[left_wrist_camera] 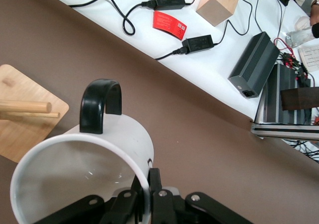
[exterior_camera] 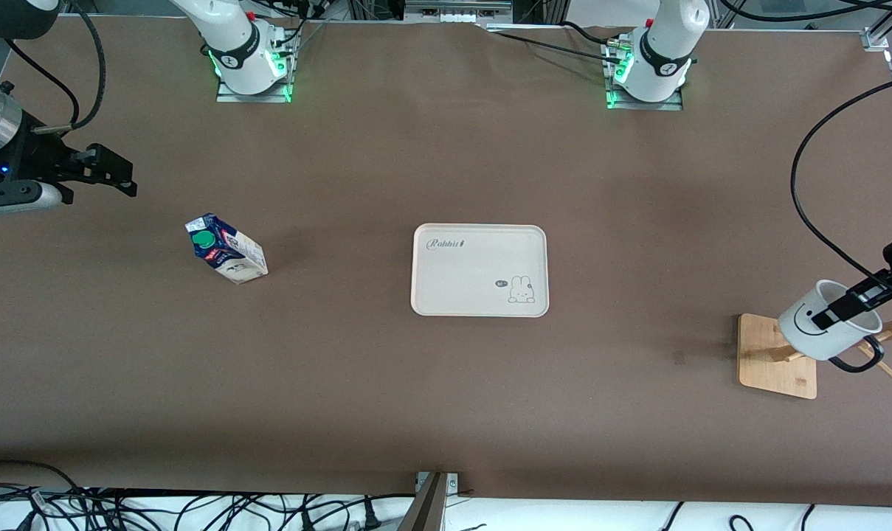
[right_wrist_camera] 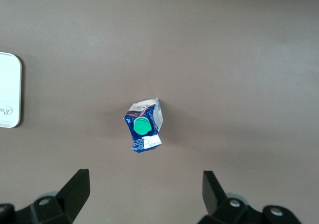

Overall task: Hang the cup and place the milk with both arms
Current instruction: 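Lower the mug handle onto a peg of the mug tree with the left gripper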

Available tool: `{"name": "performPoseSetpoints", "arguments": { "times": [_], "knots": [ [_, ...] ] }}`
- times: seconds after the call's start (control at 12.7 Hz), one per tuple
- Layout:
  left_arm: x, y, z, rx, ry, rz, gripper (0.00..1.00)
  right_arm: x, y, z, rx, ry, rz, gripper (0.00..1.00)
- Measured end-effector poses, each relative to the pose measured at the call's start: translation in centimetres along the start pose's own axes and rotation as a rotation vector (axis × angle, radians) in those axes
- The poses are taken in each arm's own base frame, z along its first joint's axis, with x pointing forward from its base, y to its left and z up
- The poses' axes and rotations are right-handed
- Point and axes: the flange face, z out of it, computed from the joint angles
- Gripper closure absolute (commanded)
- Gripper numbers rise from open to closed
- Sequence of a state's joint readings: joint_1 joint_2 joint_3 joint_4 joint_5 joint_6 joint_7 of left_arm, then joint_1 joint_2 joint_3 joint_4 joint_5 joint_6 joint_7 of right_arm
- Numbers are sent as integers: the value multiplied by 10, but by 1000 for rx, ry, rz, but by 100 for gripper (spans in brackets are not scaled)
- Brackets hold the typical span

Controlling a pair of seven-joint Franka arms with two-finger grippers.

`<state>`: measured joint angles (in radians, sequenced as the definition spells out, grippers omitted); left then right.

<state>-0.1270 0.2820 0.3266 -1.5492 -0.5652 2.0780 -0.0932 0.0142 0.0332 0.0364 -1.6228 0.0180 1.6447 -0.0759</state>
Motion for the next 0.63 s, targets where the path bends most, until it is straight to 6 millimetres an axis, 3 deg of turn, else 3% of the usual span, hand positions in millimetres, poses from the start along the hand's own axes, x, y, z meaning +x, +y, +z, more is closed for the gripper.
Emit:
{"name": "performPoseSetpoints", "arguments": {
  "times": [0.31,0.63],
  "knots": [
    [0,-1,4,-7,-6,-10,100,0,-1,0,0,0,-1,0],
    [7,-20,1,10,-1,-39,100,0,-1,0,0,1,-1,0]
  ]
}}
